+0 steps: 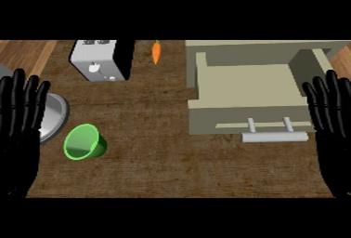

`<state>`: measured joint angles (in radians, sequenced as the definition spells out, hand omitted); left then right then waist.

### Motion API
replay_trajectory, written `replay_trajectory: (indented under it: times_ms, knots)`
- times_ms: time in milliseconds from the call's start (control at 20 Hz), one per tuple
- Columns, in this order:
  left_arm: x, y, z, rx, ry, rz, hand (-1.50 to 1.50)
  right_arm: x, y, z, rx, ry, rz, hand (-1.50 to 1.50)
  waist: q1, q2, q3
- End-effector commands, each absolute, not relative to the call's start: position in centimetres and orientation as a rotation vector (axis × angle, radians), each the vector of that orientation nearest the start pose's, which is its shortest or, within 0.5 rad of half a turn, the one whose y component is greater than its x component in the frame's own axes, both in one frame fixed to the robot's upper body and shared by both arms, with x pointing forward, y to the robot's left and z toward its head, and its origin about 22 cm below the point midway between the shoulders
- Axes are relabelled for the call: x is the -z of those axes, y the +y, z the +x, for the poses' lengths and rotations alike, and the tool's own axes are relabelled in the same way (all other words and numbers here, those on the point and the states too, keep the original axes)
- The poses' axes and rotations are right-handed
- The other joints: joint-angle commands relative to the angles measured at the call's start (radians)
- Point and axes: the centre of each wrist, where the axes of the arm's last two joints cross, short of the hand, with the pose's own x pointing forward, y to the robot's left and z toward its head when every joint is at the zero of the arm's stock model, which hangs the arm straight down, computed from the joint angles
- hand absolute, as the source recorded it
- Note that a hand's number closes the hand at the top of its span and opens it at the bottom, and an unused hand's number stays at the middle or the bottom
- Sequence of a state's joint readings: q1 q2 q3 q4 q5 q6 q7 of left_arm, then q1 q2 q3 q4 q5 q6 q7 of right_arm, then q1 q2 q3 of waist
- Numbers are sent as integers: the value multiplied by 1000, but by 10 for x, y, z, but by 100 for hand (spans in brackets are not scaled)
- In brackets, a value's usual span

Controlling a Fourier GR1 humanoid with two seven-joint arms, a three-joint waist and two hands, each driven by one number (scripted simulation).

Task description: Pick up the cup, place it into the drawer and close the drawer

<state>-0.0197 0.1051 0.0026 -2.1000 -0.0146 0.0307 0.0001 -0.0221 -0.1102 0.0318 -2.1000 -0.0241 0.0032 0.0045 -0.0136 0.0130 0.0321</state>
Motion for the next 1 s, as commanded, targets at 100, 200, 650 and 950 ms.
replay_trajectory:
  times_ms: [100, 200, 650, 950]
  knots:
    - [-120, 253, 199, 116, -2095, 55, -150, -128, -229, 224, -97, -2117, -22, -150, 21, -14, -32]
    - [-126, 280, 188, 125, -2103, 86, -150, -119, -241, 215, -105, -2126, -35, -150, 19, -14, -32]
    - [-73, 313, 222, -213, -1872, -12, -150, -118, -242, 233, -241, -1949, 67, -150, 13, -12, -32]
    - [-45, 310, 228, -203, -1793, 52, -150, -148, -246, 261, -246, -1977, 82, -150, 14, -12, -32]
